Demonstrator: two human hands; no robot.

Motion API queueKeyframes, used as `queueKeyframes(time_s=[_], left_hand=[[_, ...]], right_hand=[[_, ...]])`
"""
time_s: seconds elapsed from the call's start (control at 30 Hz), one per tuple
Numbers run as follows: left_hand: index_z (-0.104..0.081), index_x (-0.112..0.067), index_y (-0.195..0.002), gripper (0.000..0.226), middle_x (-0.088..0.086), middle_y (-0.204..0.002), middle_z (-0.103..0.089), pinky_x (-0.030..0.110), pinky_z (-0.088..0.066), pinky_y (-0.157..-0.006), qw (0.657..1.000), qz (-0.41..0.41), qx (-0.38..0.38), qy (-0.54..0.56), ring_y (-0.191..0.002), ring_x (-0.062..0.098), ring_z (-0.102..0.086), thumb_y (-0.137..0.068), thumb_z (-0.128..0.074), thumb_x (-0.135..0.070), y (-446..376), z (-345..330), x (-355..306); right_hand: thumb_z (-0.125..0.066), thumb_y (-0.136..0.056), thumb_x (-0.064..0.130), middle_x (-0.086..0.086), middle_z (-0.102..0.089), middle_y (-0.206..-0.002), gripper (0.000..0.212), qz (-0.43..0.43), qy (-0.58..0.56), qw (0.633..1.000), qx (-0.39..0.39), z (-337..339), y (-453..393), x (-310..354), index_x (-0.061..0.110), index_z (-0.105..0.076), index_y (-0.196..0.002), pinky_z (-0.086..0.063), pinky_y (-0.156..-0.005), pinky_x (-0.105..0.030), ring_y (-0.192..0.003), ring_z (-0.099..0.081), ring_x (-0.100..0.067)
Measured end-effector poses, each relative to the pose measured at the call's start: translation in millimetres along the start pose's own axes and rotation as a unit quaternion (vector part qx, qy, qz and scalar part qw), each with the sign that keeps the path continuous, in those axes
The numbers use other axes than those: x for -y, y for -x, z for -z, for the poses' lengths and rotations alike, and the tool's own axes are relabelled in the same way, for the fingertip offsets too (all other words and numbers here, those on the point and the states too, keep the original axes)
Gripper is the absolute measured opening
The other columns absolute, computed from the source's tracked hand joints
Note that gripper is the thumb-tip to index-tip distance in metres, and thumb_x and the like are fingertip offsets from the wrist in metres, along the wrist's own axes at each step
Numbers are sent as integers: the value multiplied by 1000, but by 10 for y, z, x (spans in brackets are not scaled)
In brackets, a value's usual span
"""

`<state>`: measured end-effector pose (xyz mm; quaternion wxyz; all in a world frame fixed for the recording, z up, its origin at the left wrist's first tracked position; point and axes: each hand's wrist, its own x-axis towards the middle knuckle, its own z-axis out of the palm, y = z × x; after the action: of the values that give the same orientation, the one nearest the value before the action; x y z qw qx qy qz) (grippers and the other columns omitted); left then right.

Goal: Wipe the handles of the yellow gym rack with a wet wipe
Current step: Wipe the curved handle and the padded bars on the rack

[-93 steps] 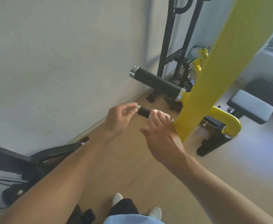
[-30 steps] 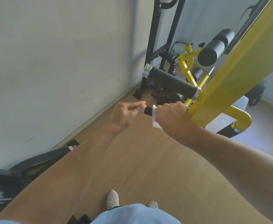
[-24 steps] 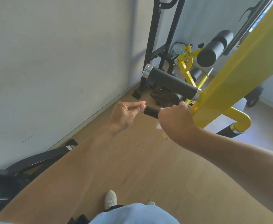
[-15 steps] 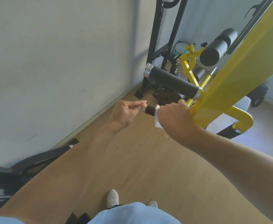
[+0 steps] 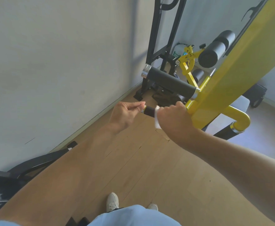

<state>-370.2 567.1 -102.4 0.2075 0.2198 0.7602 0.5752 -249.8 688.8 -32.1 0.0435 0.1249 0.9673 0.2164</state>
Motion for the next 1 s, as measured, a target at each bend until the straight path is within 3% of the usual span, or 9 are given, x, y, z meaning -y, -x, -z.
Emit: queueKeyframes(time_s=[0.1,0.17,0.4,0.5,0.67,0.73,0.87,0.93,1.0], left_hand=[[-76,-30,-111,24,-14,-104,-76,9,-50,-89,1000,4,0,-12,-86,-21,-62,-88,-72,-38,2,-15,7],[-76,-29,-112,25,-18,-102,-74,8,-50,-86,1000,2,-1,-12,-84,-21,-62,-88,-71,-38,9,-34,2],[-77,-25,-110,24,-16,-105,-76,18,-54,-90,1000,7,-5,10,-97,-11,-67,-90,-72,-36,29,-19,-13],[-78,-27,-110,25,-17,-103,-76,17,-51,-89,1000,17,-6,2,-84,-19,-64,-88,-74,-37,30,12,-15],[-77,-29,-111,25,-26,-92,-71,20,-52,-88,1000,24,-16,-8,-74,-22,-60,-88,-72,-40,57,-11,-37],[-77,-27,-112,26,-22,-97,-73,13,-50,-83,1000,22,-14,-1,-70,-21,-60,-89,-72,-38,68,-23,-54],[-77,-26,-111,26,-18,-102,-75,15,-50,-92,999,28,-11,15,-86,-22,-62,-88,-73,-38,85,3,-51],[-77,-26,-109,25,-19,-99,-75,18,-52,-91,999,29,-7,18,-87,-20,-64,-88,-72,-38,99,35,-41],[-77,-28,-109,24,-20,-98,-75,18,-52,-90,1000,28,-9,9,-87,-21,-64,-89,-71,-38,111,62,-33]], right_hand=[[-52,-99,22,0,-69,-90,10,39,105,991,71,31,204,-153,18,-59,-103,-41,-92,-38,-86,-66,-23],[-52,-99,21,-2,-70,-86,13,31,90,994,56,10,163,-135,15,-63,-99,-41,-96,-39,-83,-66,-23],[-66,-94,35,-2,-67,-72,24,0,-106,994,-18,-123,-270,221,12,-64,-89,-49,-71,-34,-65,-65,-22],[-67,-91,28,-2,-63,-63,18,-30,-2,999,-15,-42,-29,153,13,-64,-81,-49,-68,-33,-57,-61,-20],[-56,-99,28,-8,-70,-88,19,11,130,990,60,-5,157,-27,11,-65,-101,-43,-95,-44,-86,-67,-28],[-52,-100,26,-6,-65,-78,20,11,55,998,21,-78,64,16,10,-63,-95,-44,-91,-40,-73,-62,-25],[-64,-95,32,0,-55,-58,27,-8,-59,997,-43,-167,-155,190,13,-60,-75,-38,-60,-32,-50,-49,-18],[-70,-90,35,2,-61,-67,22,-1,-179,981,-71,-177,-246,262,15,-64,-83,-40,-63,-33,-59,-58,-19],[-63,-94,34,1,-66,-85,20,-18,-269,963,-4,-114,-288,280,15,-64,-99,-43,-79,-34,-77,-62,-21]])
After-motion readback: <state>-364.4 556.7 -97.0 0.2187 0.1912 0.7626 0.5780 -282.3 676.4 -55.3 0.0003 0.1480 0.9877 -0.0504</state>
